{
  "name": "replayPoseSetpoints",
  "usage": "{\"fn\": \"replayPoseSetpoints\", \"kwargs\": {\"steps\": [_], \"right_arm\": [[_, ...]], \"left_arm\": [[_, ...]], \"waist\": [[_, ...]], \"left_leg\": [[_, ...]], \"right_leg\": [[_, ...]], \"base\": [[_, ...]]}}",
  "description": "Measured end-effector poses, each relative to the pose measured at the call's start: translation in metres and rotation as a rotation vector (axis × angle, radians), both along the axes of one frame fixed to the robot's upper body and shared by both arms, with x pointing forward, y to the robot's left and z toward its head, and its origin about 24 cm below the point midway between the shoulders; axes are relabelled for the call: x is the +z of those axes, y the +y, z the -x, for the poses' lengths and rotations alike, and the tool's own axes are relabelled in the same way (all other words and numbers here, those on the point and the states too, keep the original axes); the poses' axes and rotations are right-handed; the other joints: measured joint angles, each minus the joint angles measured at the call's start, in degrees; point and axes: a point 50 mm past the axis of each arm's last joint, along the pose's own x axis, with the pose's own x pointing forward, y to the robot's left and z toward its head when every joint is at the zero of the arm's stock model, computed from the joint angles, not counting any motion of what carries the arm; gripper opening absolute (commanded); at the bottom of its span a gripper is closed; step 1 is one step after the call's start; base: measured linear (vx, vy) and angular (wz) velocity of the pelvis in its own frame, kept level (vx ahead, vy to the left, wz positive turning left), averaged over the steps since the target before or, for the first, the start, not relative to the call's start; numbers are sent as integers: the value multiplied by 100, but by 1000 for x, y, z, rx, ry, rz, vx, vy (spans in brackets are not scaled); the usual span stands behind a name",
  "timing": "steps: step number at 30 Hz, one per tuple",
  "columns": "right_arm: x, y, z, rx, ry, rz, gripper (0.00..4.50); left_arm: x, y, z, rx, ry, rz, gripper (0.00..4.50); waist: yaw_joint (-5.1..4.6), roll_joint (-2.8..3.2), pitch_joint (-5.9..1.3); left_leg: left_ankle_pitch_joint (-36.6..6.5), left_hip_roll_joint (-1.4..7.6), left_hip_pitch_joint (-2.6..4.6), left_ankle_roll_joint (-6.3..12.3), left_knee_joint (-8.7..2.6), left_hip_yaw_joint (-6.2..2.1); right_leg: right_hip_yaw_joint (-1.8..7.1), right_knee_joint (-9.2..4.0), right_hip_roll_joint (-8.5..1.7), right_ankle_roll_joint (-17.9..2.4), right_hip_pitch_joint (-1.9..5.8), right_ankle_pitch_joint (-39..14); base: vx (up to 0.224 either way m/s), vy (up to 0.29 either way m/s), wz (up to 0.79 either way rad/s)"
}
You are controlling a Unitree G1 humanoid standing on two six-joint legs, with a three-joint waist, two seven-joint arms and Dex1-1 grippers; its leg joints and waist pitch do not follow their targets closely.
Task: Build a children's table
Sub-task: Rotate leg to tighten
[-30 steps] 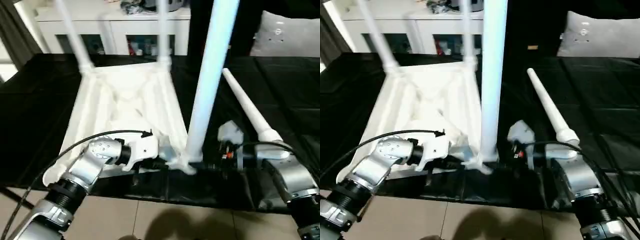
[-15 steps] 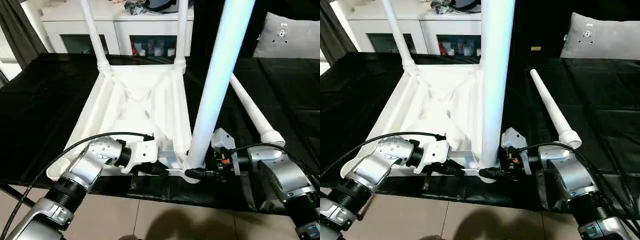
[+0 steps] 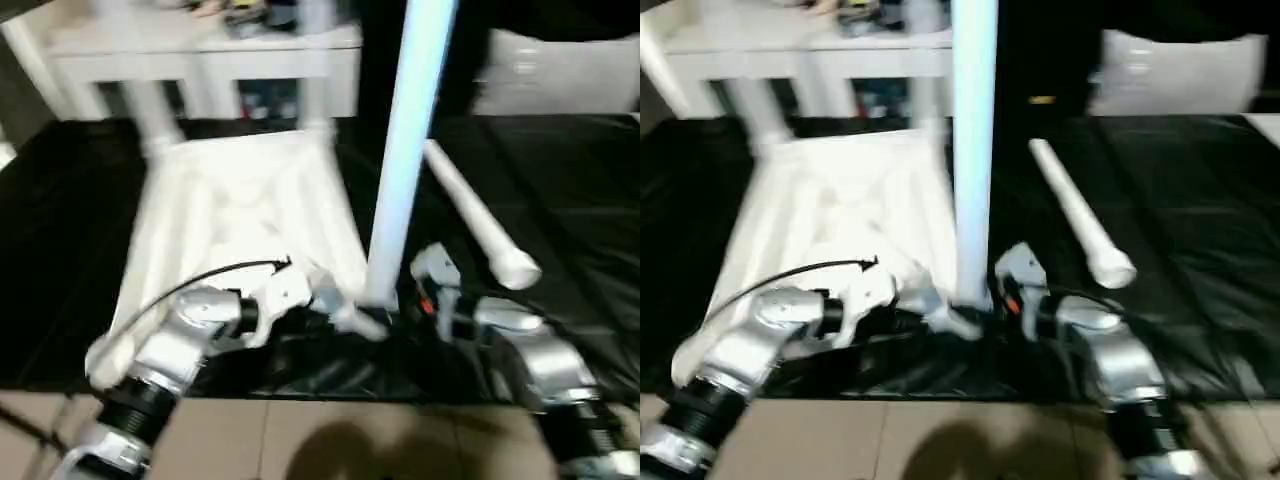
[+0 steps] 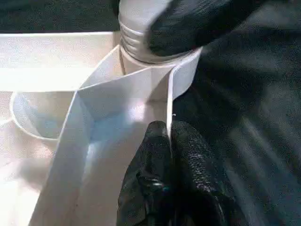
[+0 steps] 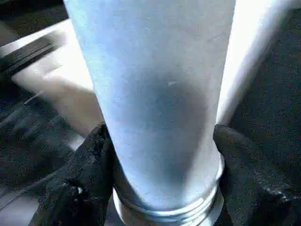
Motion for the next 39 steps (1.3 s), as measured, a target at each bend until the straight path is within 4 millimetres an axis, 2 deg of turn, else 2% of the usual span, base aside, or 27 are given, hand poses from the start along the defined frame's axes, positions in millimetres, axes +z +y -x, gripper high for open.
{"fn": "replayPoseSetpoints", "kwargs": {"steps": [2,5,6,9,13,15,17,20,25,29,33,36,39], "right_arm": [[0,6,-8,-106,-10,11,271],[1,12,-17,-205,-26,38,271],[1,12,-18,-220,-26,35,326],[2,12,-19,-236,-42,27,340],[2,6,-15,-255,-59,6,381],[0,2,-12,-254,-68,12,390],[-1,0,-10,-253,-76,10,422],[-2,-6,-3,-260,-93,-2,431],[-6,-11,8,-266,-107,-37,441],[-4,-23,8,-315,-119,-50,441],[1,-21,11,-293,-146,-57,441],[-3,-14,17,-240,-131,-80,450],[0,-10,21,-175,-130,-119,450]], "left_arm": [[0,-11,-3,93,-11,5,0],[1,-22,-7,162,-36,-1,0],[1,-25,-8,169,-41,-1,0],[2,-28,-9,170,-53,-7,0],[5,-32,-14,148,-89,-29,0],[7,-33,-15,140,-105,-37,0],[8,-34,-17,139,-116,-38,0],[10,-35,-22,155,-126,-44,0],[11,-38,-35,224,-143,-64,0],[10,-36,-39,219,-168,-73,0],[11,-35,-42,223,-173,-73,0],[12,-32,-42,219,-150,-43,53],[34,-27,-42,203,-208,47,77]], "waist": [[-90,40,10],[-190,43,15],[-197,43,15],[-202,44,14],[-119,43,14],[-45,40,12],[4,42,10],[78,42,11],[79,34,19],[83,34,20],[102,39,20],[105,41,21],[159,38,22]], "left_leg": [[0,-3,-7,1,-7,-1],[-1,-7,-17,2,-4,-8],[-1,-8,-25,3,-5,-16],[-1,-12,-41,5,-5,-24],[0,-14,-98,7,-7,-30],[-4,-14,-106,11,-7,-28],[-3,-12,-114,15,-15,-25],[14,-4,-121,42,-22,-24],[15,-3,-125,42,-17,-16],[13,-4,-124,40,-13,-10],[13,-3,-119,38,-19,-11],[14,-2,-120,39,-20,-10],[14,-2,-128,40,-17,-13]], "right_leg": [[-11,-43,0,0,8,0],[-17,-65,-1,1,17,-1],[-22,-76,-1,2,20,-1],[-16,-81,-1,3,24,0],[-4,-56,0,4,3,12],[4,-33,0,7,-11,28],[8,-9,2,3,-37,44],[8,21,9,-19,-62,47],[14,24,9,9,-71,30],[19,23,8,10,-72,31],[17,27,8,10,-72,32],[18,27,8,10,-73,32],[18,27,7,6,-77,33]], "base": [[0,0,0],[0,0,0],[0,0,0],[0,0,0],[0,0,0],[0,0,0],[0,0,0],[0,0,0],[0,0,0],[0,0,0],[0,0,0],[0,0,0],[0,0,0]]}}
